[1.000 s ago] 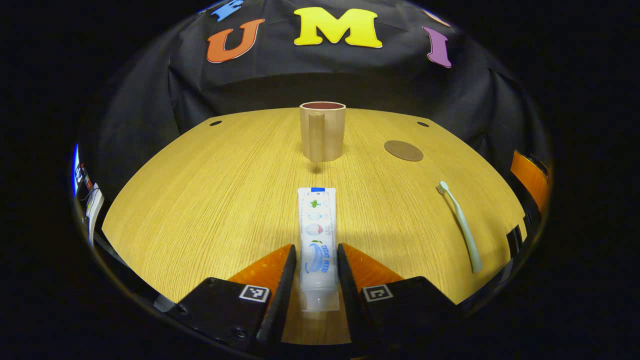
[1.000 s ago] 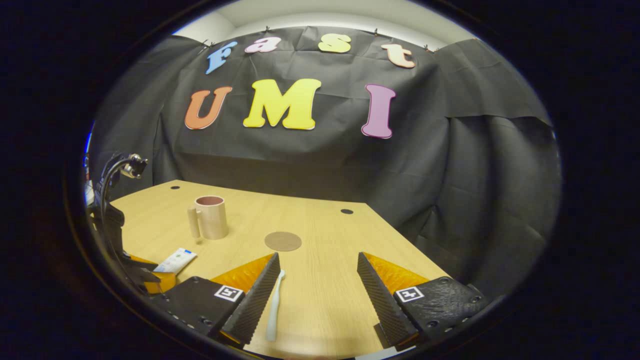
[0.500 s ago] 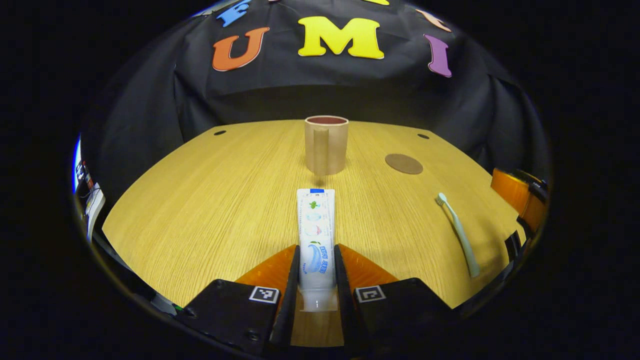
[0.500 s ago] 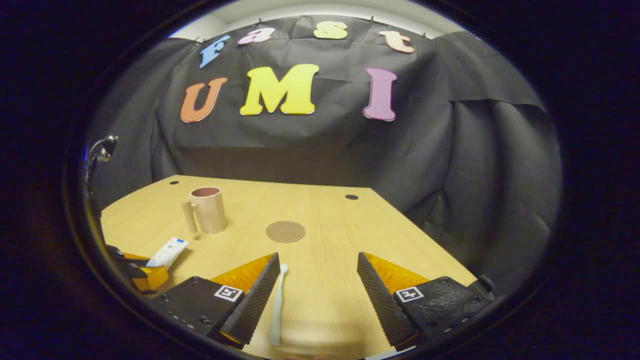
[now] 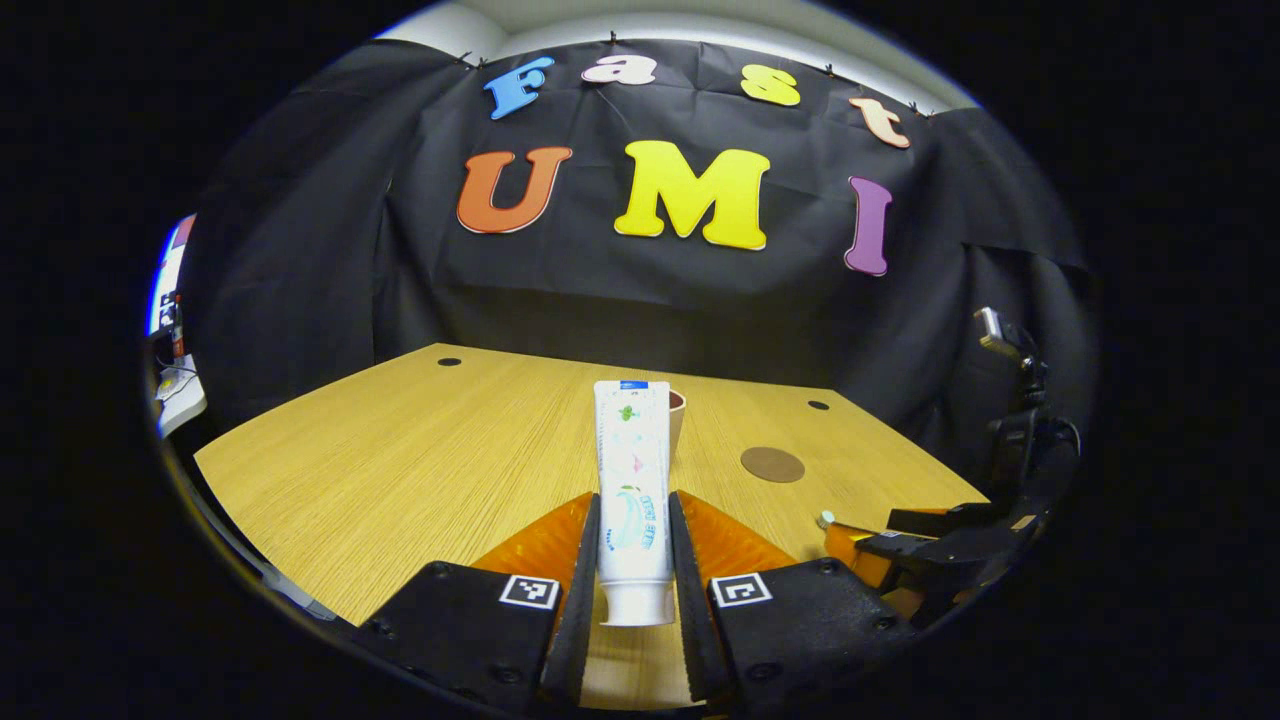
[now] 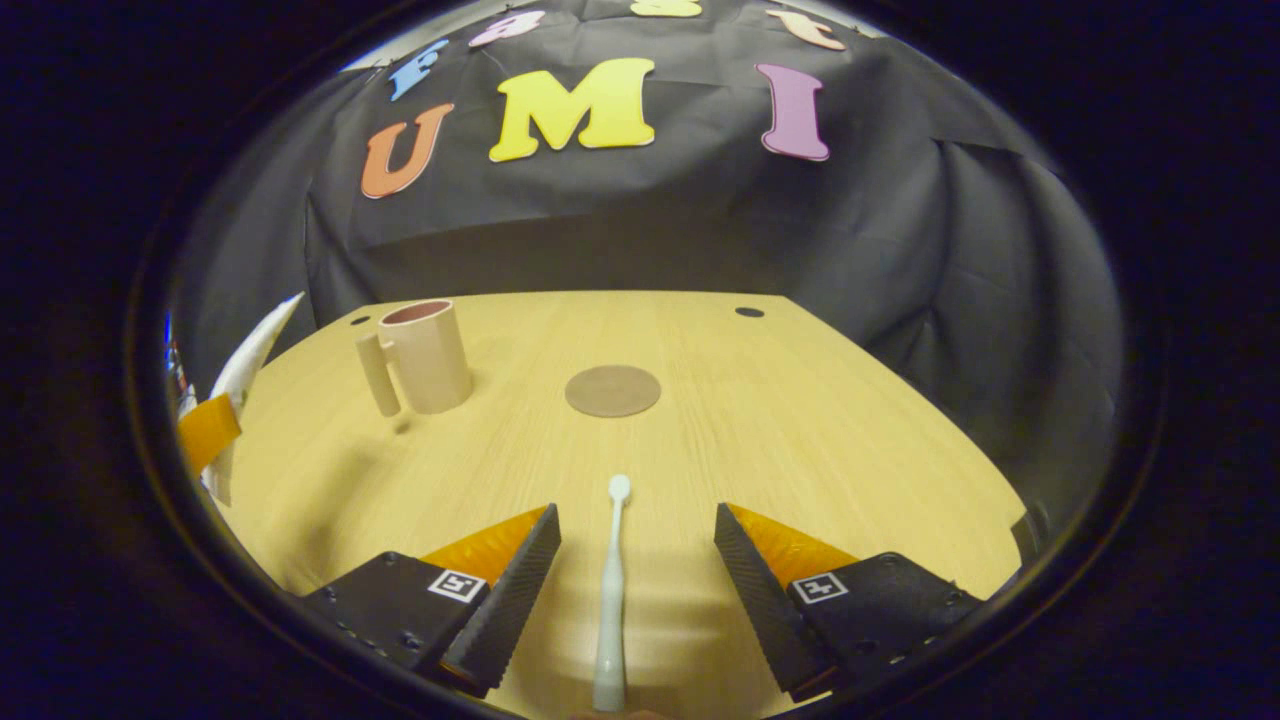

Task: Put the toothbrush and toothpaste on the desktop into the cup, then pick up the cup and place it on the coaster on the desktop.

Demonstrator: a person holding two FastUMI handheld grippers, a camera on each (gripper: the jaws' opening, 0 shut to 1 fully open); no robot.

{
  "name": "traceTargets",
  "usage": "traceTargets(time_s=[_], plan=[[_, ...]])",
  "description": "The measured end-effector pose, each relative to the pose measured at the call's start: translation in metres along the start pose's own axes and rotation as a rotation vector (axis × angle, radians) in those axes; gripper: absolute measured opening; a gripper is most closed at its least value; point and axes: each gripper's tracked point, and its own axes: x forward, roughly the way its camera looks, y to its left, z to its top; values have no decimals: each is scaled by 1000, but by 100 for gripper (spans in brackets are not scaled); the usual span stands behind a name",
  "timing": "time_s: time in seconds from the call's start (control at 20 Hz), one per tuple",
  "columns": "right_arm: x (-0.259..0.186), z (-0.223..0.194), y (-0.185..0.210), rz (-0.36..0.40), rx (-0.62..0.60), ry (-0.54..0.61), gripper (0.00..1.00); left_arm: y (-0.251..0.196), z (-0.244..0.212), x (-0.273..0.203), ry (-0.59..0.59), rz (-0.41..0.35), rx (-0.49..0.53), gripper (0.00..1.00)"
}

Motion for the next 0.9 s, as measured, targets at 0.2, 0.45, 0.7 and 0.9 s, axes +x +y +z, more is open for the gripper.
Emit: traceTargets(time_s=[0.2, 0.45, 0.7, 0.9], plan=[[11, -22, 8, 15, 15, 93, 96, 3, -3, -1, 15, 6, -2, 41], [16, -19, -1, 35, 53, 107, 50, -2, -11, 0, 49, -11, 2, 41], [17, -19, -3, 71, 106, 120, 1, -5, -10, -3, 37, -20, 18, 41], [9, -13, -1, 103, 107, 78, 0, -3, -7, -3, 24, -19, 22, 41]])
